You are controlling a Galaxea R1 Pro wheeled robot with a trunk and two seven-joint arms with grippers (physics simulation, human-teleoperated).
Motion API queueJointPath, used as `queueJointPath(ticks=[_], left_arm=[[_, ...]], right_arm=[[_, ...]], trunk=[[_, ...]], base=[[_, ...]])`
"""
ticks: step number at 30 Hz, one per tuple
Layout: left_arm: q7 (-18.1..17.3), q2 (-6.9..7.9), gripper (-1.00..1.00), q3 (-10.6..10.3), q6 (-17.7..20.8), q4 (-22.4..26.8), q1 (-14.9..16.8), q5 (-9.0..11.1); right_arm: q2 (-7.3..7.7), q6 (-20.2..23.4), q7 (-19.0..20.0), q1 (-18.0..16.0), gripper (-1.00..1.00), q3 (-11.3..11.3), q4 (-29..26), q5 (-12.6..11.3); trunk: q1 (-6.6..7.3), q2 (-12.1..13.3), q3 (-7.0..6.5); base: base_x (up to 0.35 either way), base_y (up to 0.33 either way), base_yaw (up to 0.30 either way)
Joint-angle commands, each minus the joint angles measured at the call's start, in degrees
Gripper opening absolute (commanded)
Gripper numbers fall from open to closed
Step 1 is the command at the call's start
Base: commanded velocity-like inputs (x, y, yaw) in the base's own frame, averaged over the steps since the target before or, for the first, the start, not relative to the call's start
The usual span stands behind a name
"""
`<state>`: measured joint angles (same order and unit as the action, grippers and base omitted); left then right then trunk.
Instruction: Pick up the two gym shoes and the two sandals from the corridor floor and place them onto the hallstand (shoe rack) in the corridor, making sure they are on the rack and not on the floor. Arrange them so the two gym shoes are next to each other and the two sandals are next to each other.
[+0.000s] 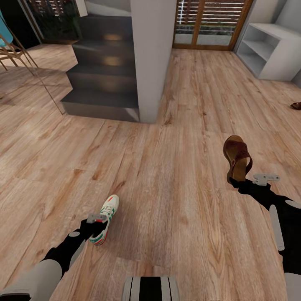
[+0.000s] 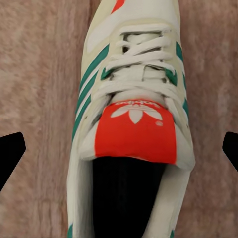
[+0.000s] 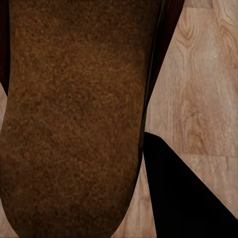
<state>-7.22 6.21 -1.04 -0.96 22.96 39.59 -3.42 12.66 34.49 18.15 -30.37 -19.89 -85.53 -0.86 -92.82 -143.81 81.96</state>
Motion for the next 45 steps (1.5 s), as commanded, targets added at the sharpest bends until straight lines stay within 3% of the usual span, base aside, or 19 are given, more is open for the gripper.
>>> queueJointPath(ticks=[1,45], left_arm=[[-0.07,0.03,1.0,-0.1,-0.1,0.03,0.0,-0.36],[0.01,0.2,1.0,-0.16,-2.21,-0.03,-1.88,-0.45]], right_arm=[[-0.01,0.4,0.13,-0.04,-1.0,-0.08,-0.06,-0.28],[-0.01,0.4,0.13,-0.04,-1.0,-0.15,-0.08,-0.28]], trunk=[[0.01,-0.02,0.12],[-0.09,-0.07,2.58]], base=[[0.0,0.0,0.0],[0.0,0.0,0.0]])
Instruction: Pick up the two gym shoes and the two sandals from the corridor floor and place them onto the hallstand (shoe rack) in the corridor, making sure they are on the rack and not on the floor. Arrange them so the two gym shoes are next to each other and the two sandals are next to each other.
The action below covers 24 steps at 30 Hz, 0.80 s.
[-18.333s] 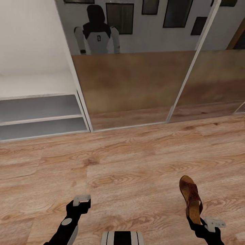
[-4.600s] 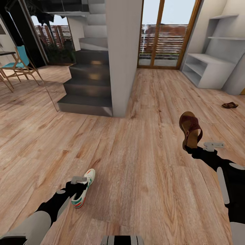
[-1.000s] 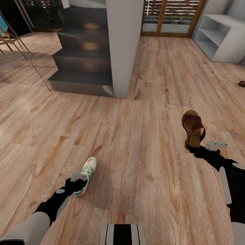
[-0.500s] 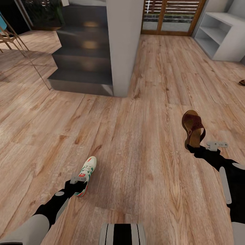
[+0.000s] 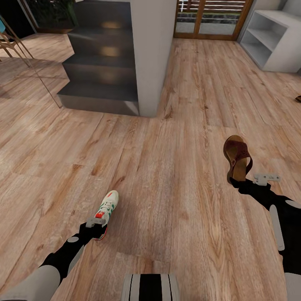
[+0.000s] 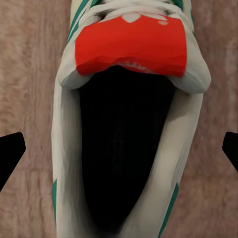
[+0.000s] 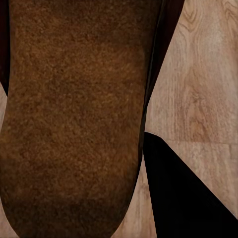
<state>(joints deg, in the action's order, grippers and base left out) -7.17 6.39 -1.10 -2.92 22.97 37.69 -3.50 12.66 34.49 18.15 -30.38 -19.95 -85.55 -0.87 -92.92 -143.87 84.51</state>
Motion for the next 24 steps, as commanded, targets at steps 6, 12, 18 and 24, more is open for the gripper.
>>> queueJointPath(ticks=[6,12,18,24], left_arm=[[-0.04,0.06,1.0,-0.05,-0.24,-0.03,0.02,-0.37],[-0.04,0.11,1.0,-0.04,-0.24,-0.11,-0.1,-0.42],[-0.04,0.12,1.0,-0.04,-0.24,-0.21,-0.15,-0.46],[-0.04,0.13,1.0,-0.04,-0.32,0.02,-1.14,-0.46]], right_arm=[[-0.01,0.4,0.13,-0.03,-1.0,-0.08,-0.05,-0.27],[-0.01,0.4,0.13,-0.03,-1.0,-0.08,-0.05,-0.27],[-0.01,0.4,0.13,-0.03,-1.0,-0.07,-0.05,-0.27],[-0.01,0.4,0.13,-0.03,-1.0,-0.09,-0.05,-0.27]], trunk=[[0.01,-0.01,0.03],[-0.04,-0.04,0.48],[-0.14,-0.09,1.65],[-0.14,-0.09,1.95]], base=[[0.0,0.0,0.0],[0.0,0.0,0.0],[0.0,0.0,0.0],[0.0,0.0,0.0]])
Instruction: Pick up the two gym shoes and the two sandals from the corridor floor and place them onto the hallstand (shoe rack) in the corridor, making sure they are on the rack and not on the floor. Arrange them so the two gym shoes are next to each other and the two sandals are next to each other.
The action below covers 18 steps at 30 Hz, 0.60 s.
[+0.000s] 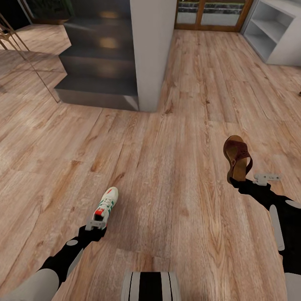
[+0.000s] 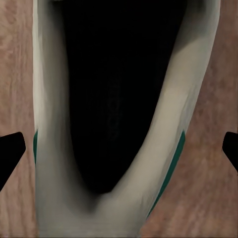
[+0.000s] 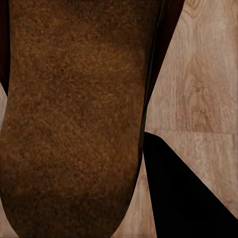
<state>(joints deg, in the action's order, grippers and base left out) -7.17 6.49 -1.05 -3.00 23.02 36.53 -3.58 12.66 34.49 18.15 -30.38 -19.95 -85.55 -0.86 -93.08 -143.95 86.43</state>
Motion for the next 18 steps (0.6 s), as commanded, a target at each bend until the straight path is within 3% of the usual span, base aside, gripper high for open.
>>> queueJointPath(ticks=[1,8,18], left_arm=[[-0.04,0.07,1.0,-0.1,-0.25,-0.05,-0.07,-0.38],[-0.04,0.45,1.0,-0.04,-3.24,-0.58,-0.58,-0.38],[-0.04,0.54,1.0,0.06,-3.75,-0.61,-0.67,-0.32]], right_arm=[[-0.01,0.4,0.13,-0.03,-1.0,-0.09,-0.05,-0.28],[-0.01,0.4,0.13,-0.03,-1.0,-0.07,-0.05,-0.28],[-0.01,0.4,0.13,-0.03,-1.0,-0.03,-0.05,-0.28]], trunk=[[0.01,-0.01,0.09],[0.01,-0.01,0.49],[0.01,-0.01,1.16]], base=[[0.0,0.0,0.0],[0.0,0.0,0.0],[0.0,0.0,0.0]])
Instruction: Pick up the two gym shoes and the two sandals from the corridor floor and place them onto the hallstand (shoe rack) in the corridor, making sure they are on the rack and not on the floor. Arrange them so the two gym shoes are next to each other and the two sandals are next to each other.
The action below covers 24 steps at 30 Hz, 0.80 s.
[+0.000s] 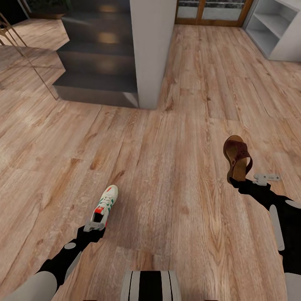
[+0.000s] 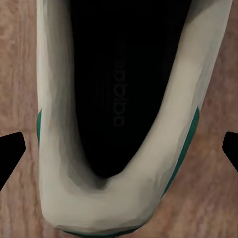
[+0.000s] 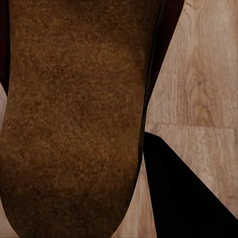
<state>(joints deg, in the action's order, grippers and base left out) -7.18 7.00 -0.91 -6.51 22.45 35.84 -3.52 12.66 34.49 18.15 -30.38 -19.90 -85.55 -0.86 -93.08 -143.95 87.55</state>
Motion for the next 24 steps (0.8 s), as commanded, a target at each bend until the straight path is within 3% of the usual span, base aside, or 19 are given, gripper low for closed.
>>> queueJointPath(ticks=[1,7,19,24], left_arm=[[-0.01,0.03,1.0,-0.07,-0.25,-0.03,0.02,-0.36],[0.03,0.03,1.0,-0.06,-0.33,0.09,0.02,-0.35],[-0.01,0.03,1.0,0.0,-0.34,0.37,0.02,-0.34],[-0.01,0.03,1.0,0.03,-0.34,0.4,0.02,-0.34]], right_arm=[[-0.01,0.4,0.13,-0.03,-1.0,-0.1,-0.05,-0.28],[-0.01,0.4,0.13,-0.03,-1.0,-0.1,-0.05,-0.28],[-0.01,0.4,0.13,-0.03,-1.0,-0.07,-0.05,-0.28],[-0.01,0.41,0.13,-0.03,-1.0,-0.06,-0.05,-0.28]], trunk=[[0.01,-0.01,0.07],[-0.14,-0.09,1.6],[-0.14,-0.09,1.87],[-0.25,-0.15,2.77]], base=[[0.0,0.0,0.0],[0.0,0.0,0.0],[0.0,0.0,0.0],[0.0,0.0,0.0]])
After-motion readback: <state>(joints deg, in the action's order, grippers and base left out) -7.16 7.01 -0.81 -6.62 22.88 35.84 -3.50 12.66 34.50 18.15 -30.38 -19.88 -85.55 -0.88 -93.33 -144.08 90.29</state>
